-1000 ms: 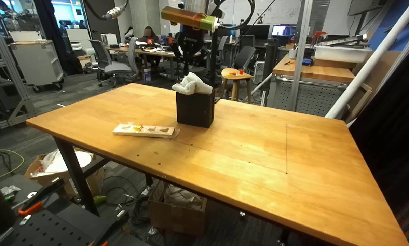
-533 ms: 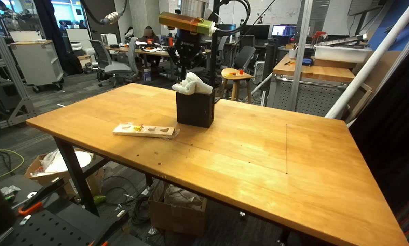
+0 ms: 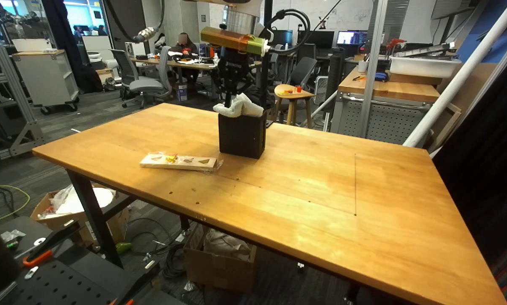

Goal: Put the white towel in the black box

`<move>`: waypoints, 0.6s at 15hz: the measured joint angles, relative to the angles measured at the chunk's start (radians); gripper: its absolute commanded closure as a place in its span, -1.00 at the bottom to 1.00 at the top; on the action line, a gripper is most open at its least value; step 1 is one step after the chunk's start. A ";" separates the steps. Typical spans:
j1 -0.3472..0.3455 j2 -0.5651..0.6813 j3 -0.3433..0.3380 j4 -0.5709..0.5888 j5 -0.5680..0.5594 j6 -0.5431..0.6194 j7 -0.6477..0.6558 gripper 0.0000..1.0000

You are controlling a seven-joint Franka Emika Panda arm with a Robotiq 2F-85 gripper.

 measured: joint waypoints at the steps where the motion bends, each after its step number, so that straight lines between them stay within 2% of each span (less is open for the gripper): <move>1: 0.000 0.010 -0.001 0.009 0.000 0.000 -0.005 1.00; 9: -0.006 0.094 -0.016 0.120 -0.027 -0.019 -0.043 1.00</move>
